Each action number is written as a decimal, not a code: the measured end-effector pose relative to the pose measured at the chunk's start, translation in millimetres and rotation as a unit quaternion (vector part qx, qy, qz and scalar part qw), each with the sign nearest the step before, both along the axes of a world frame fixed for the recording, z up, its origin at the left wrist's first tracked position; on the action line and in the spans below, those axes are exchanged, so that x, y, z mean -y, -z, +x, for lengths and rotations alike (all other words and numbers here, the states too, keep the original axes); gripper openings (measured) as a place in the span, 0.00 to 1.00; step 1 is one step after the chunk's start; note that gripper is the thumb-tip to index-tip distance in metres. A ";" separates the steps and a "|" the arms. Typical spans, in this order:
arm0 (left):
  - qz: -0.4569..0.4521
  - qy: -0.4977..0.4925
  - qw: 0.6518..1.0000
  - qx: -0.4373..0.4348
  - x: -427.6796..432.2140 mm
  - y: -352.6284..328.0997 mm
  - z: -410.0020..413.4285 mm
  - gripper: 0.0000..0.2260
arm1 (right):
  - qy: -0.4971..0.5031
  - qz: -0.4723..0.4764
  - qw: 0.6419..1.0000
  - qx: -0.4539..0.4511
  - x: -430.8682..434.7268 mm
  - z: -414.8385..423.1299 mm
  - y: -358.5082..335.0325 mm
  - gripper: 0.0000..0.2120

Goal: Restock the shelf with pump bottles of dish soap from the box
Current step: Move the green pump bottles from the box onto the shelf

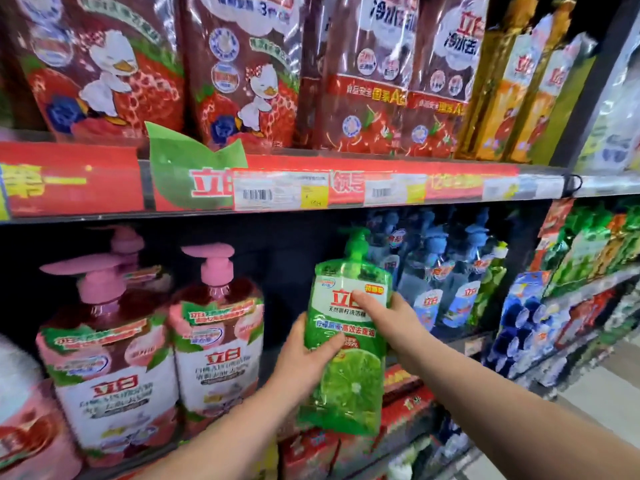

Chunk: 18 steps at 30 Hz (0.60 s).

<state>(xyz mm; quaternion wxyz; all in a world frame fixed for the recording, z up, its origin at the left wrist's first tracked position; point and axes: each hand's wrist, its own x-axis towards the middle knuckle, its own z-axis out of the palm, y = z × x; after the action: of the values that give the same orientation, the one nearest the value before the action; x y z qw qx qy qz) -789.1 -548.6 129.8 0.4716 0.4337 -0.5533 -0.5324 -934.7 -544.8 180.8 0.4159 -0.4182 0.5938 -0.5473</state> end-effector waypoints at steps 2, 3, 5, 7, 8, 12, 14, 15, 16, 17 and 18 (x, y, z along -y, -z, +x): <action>0.003 -0.029 1.000 -0.001 13.0 1.5 -6.6 0.18 | -0.035 0.001 0.999 -0.017 24.5 -8.1 1.3 0.12; 0.006 -0.046 0.999 0.001 18.5 1.8 -10.0 0.18 | -0.060 0.002 0.998 -0.021 36.5 -11.9 1.9 0.14; 0.014 -0.076 0.997 0.001 28.4 2.1 -14.8 0.17 | -0.101 0.001 0.995 -0.015 58.3 -16.8 2.8 0.20; 0.009 -0.113 0.993 0.021 39.2 1.4 -20.6 0.19 | -0.139 -0.014 0.990 0.012 78.4 -21.0 4.6 0.20; 0.001 -0.130 0.991 0.036 44.2 1.3 -23.6 0.21 | -0.153 -0.019 0.988 0.021 86.9 -23.3 6.4 0.20; -0.011 -0.184 0.981 0.067 60.1 6.8 -29.4 0.27 | -0.208 -0.048 0.977 0.007 112.9 -30.2 14.6 0.23; -0.012 -0.202 0.975 0.086 65.6 10.7 -31.1 0.30 | -0.248 -0.054 0.967 -0.014 121.7 -33.8 19.7 0.25; -0.014 -0.212 0.973 0.094 68.5 12.7 -31.2 0.31 | -0.262 -0.054 0.963 -0.022 125.0 -35.0 22.0 0.27; -0.015 -0.224 0.969 0.102 71.3 14.5 -31.9 0.33 | -0.277 -0.052 0.959 -0.029 128.6 -36.3 24.9 0.28; -0.017 -0.236 0.965 0.110 74.2 15.7 -32.6 0.34 | -0.288 -0.050 0.956 -0.035 131.0 -37.0 27.6 0.29; -0.020 -0.247 0.961 0.120 77.2 16.4 -33.1 0.35 | -0.294 -0.047 0.954 -0.042 133.6 -37.5 30.4 0.30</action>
<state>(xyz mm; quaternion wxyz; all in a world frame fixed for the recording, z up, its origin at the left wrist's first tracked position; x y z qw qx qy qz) -822.2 -625.9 113.4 0.5275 0.6077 -0.4920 -0.3322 -972.2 -678.4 150.4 0.5126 -0.6159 0.4356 -0.4101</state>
